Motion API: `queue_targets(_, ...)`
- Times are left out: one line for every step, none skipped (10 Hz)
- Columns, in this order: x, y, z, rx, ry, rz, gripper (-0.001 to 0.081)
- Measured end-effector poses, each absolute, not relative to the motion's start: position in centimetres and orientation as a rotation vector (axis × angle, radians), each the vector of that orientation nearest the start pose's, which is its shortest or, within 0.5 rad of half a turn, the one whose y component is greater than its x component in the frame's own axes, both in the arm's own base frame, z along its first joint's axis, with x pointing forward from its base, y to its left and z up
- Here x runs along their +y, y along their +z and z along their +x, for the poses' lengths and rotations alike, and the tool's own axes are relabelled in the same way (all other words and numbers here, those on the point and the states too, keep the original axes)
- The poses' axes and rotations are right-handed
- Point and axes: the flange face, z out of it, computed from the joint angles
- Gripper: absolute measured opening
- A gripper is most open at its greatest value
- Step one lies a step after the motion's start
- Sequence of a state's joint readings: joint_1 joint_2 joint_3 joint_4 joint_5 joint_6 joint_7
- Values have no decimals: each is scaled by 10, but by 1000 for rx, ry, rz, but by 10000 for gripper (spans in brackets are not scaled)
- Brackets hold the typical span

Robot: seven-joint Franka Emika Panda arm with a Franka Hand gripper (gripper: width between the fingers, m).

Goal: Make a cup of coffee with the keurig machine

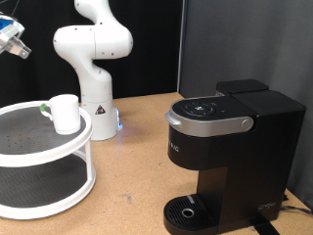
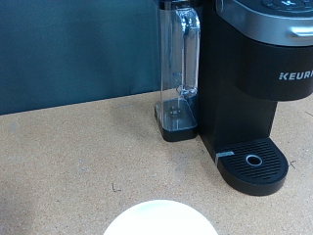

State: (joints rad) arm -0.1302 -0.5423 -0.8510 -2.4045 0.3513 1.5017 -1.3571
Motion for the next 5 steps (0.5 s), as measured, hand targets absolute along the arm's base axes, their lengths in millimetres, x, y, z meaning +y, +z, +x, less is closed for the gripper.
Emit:
queue_targets(-290, 435, 224, -562, -547, -2219, 1)
queue_targets(-290, 431, 224, -563, -547, -2219, 1)
queue_targets(-291, 426, 225, -560, -545, -2225, 1)
queue_targets(-291, 420, 226, -557, -546, -2236, 1)
queue_targets(-290, 413, 227, -557, -546, -2247, 1)
